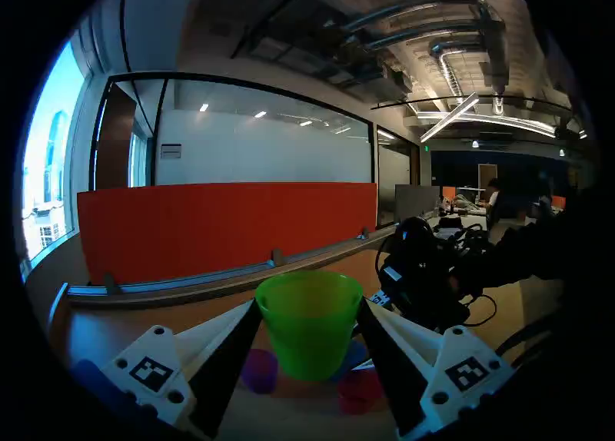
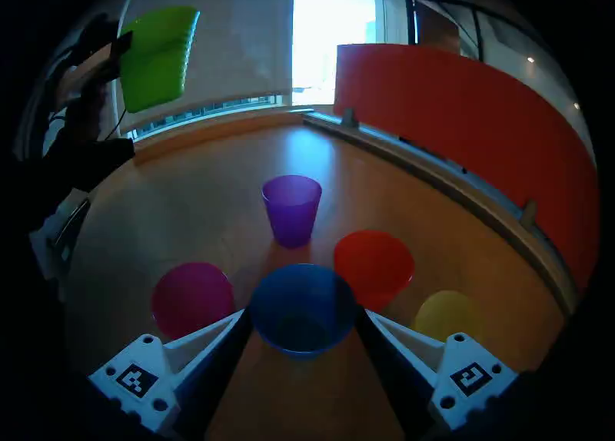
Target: Pour water
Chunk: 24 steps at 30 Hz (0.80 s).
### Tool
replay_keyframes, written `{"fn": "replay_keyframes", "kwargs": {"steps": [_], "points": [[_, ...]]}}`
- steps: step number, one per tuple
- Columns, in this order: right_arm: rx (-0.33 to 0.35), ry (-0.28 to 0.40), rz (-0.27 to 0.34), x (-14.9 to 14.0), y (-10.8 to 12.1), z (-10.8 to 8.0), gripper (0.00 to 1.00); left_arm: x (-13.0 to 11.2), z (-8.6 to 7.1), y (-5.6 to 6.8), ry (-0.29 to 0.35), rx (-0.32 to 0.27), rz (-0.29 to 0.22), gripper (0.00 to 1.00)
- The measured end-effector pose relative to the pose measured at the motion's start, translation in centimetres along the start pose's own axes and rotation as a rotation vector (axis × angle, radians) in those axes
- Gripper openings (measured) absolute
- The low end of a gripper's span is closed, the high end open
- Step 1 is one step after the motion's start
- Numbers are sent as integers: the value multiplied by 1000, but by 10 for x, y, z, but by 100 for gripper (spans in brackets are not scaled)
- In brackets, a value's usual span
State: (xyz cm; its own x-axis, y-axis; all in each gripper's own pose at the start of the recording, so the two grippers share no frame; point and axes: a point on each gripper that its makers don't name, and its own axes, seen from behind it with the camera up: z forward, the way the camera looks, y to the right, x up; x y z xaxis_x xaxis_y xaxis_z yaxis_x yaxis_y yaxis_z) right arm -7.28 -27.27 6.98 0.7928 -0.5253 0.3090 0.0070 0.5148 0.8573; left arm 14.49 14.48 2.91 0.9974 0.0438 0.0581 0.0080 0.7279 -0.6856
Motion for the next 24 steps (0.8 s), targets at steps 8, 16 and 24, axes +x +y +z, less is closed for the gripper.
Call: {"fn": "replay_keyframes", "kwargs": {"steps": [8, 16, 24], "points": [[-3, 4, 8, 0, -1, 5, 99, 0, -2, -2, 1, 2, -2, 87], [-10, 4, 12, -2, 0, 6, 94, 0, -1, -2, 6, 2, -7, 87], [-18, 22, -3, -1, -2, 5, 92, -4, 1, -3, 2, 1, -12, 87]]}}
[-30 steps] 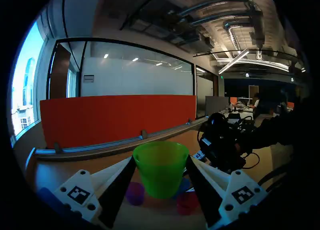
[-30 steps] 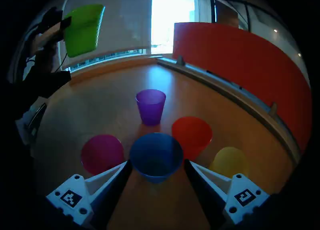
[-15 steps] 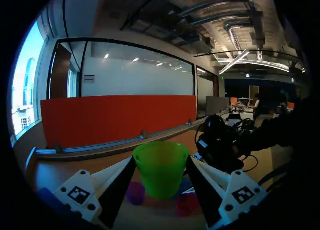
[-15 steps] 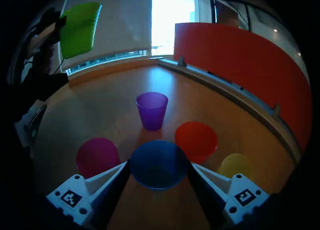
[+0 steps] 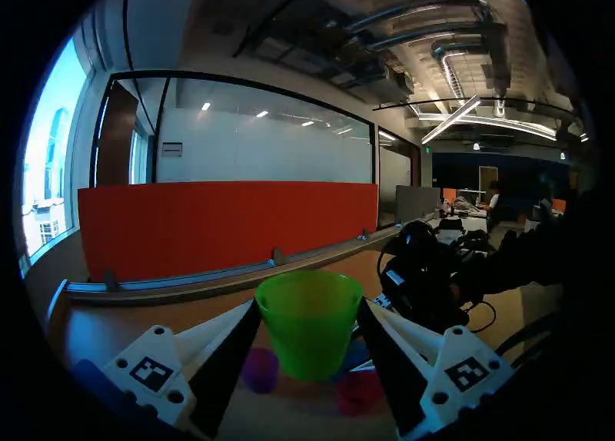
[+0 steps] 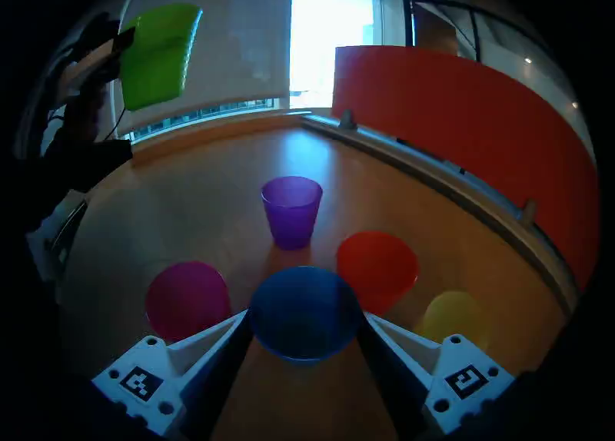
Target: Pour water
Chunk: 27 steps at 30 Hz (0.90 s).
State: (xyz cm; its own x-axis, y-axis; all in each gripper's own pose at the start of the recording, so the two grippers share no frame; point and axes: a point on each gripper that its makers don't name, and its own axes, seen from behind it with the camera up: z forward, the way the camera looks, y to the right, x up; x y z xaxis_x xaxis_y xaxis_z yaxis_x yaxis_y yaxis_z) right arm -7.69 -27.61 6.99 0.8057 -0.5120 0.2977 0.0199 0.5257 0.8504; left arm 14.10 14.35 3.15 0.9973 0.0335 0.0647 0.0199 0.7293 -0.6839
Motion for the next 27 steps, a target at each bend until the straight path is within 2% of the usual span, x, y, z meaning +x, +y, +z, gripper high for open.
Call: {"fn": "replay_keyframes", "kwargs": {"steps": [9, 27], "points": [[-21, 66, 21, 14, 4, -17, 92, 0, 2, 1, -3, 0, -1, 87], [-71, 272, 23, 78, 6, -83, 93, 15, 8, 24, 1, -34, 23, 87]]}}
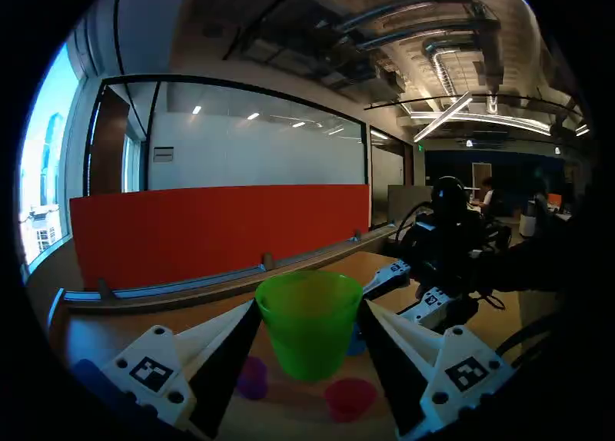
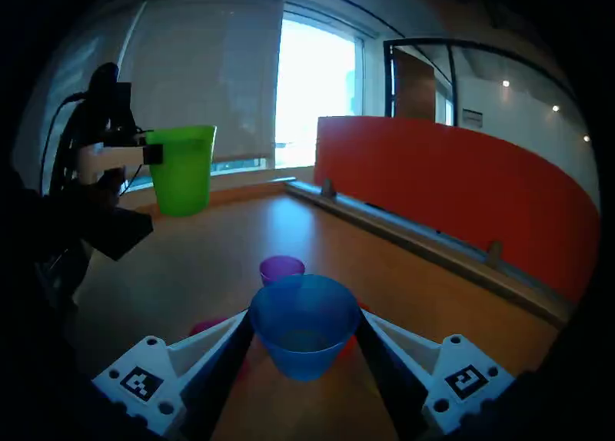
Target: Pour water
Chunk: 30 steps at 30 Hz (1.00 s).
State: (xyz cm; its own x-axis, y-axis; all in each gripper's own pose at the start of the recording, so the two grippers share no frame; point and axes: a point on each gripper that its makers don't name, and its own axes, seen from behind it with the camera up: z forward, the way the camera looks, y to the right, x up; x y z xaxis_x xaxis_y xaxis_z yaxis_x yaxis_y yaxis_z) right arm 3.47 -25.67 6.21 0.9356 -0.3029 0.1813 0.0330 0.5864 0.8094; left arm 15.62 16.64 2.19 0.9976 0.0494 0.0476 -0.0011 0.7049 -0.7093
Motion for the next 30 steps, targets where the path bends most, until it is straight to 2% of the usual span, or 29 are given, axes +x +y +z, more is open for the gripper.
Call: {"fn": "replay_keyframes", "kwargs": {"steps": [9, 22, 30], "points": [[-6, 117, 16, 31, -3, -15, 92, 4, 4, 7, 4, -19, -4, 87], [0, 253, 46, 70, -9, -31, 92, 9, 2, 8, 12, -26, -19, 87], [6, 278, 57, 78, -9, -37, 93, 12, 2, 12, 14, -33, -14, 87]]}}
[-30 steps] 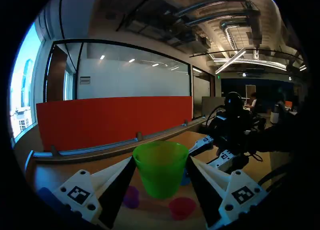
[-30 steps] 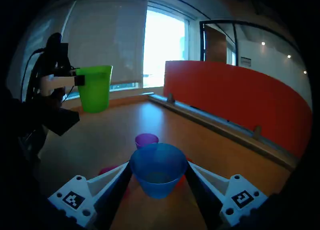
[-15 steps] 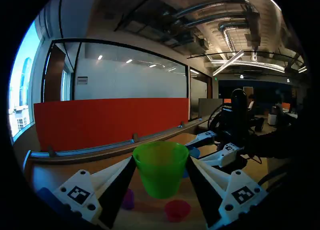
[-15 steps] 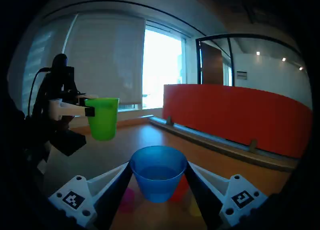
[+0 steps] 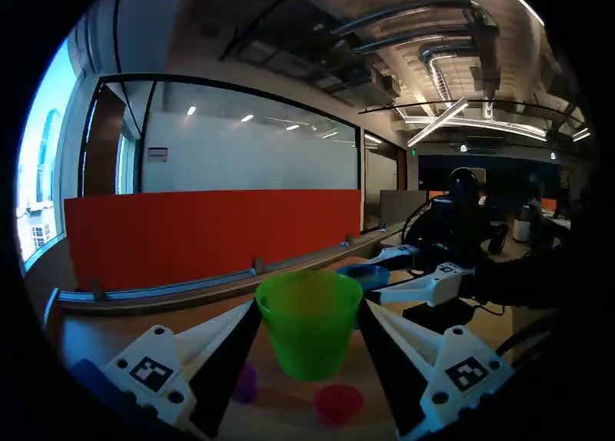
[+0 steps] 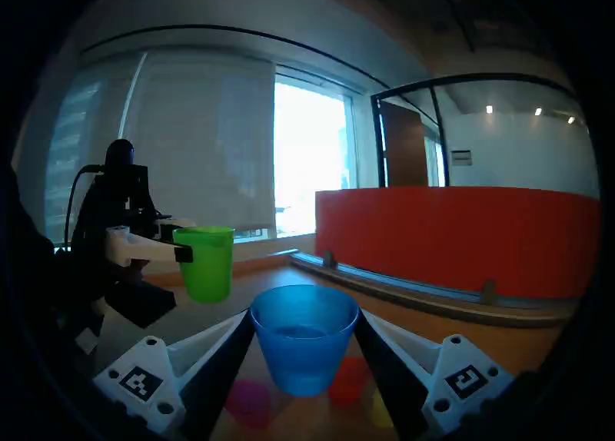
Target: Pour water
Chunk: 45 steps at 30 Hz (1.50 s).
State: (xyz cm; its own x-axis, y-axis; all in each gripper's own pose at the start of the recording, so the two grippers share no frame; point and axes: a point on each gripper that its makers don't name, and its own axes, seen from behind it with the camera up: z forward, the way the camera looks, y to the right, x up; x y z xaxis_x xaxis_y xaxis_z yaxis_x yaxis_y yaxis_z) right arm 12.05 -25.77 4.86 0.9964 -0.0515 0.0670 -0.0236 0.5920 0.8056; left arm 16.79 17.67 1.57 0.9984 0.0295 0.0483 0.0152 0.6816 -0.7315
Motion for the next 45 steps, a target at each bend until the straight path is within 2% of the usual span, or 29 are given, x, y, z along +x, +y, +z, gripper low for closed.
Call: {"fn": "replay_keyframes", "kwargs": {"steps": [9, 15, 24, 30, 45], "points": [[-3, -10, -17, 11, 2, -3, 92, -3, 1, 2, -3, -5, -1, 87], [0, -21, -53, 21, 2, -6, 92, -5, 1, 3, -9, -7, 4, 87], [12, -51, -133, 38, 4, -9, 92, -4, 3, 7, -12, -14, 10, 87], [27, -76, -212, 49, 2, -9, 92, -2, 3, 9, -11, -20, 10, 87], [57, -97, -365, 82, -5, -1, 93, -4, 3, 11, -11, -23, 9, 87]]}}
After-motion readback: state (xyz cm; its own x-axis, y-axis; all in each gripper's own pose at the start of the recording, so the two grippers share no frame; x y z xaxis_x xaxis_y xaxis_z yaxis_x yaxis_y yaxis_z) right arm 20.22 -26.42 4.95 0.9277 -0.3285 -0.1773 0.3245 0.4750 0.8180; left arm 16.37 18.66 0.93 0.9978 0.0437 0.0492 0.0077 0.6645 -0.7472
